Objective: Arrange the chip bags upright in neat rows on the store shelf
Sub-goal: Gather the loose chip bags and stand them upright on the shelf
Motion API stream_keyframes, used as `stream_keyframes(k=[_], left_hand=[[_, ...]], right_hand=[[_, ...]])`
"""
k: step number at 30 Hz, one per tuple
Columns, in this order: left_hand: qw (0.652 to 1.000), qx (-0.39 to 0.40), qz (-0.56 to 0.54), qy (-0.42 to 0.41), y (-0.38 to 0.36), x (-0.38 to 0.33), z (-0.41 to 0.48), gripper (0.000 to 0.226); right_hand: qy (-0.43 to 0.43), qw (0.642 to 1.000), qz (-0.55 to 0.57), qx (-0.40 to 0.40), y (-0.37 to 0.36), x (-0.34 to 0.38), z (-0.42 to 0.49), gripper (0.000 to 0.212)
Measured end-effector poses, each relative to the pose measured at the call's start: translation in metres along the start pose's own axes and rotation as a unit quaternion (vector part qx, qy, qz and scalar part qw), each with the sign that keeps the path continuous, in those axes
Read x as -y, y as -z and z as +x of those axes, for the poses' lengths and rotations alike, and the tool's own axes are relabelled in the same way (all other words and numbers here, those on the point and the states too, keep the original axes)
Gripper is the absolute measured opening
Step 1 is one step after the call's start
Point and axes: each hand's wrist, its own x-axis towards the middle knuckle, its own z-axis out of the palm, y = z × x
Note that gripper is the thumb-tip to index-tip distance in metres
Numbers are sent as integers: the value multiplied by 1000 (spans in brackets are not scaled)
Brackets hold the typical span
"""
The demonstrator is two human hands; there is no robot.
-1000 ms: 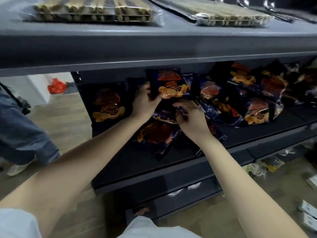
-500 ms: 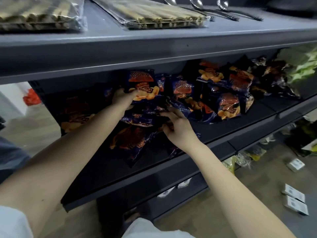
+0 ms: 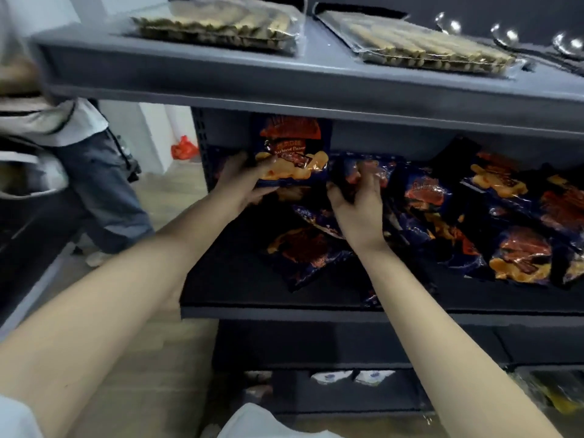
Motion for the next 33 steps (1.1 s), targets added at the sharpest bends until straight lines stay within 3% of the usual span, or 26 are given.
stream_keyframes(k=[2, 6, 10, 11, 13, 18, 22, 24, 30, 33], left_hand=[[1000, -11, 16, -12, 32, -4, -18, 17], [997, -37, 59, -23, 91, -3, -53, 21], [992, -55, 113, -5, 137, -5, -74, 20], [989, -61, 133, -2, 145, -6, -77, 18], [985, -69, 159, 1, 156, -9, -79, 18], [989, -57, 135, 15, 165, -7, -74, 48], [988, -34, 145, 35, 159, 8, -60, 16], [988, -11, 148, 40, 153, 17, -52, 22], [989, -31, 130, 61, 133, 40, -29, 40], [978, -35, 198, 53, 118, 47, -21, 47]], right_hand=[[-42, 997, 33, 52, -22, 14, 9, 69], [-24, 976, 82, 201, -74, 36, 6, 37], [-4, 962, 95, 256, -115, 48, -13, 13], [-6, 960, 94, 262, -122, 50, -16, 19], [-1, 960, 88, 266, -135, 51, -19, 24], [-12, 955, 94, 282, -149, 48, -24, 18], [-54, 944, 137, 294, -149, 37, -25, 31], [-73, 938, 158, 298, -146, 29, -21, 34], [-123, 961, 111, 223, -150, 10, -8, 55], [-149, 968, 80, 184, -155, -1, -7, 63]])
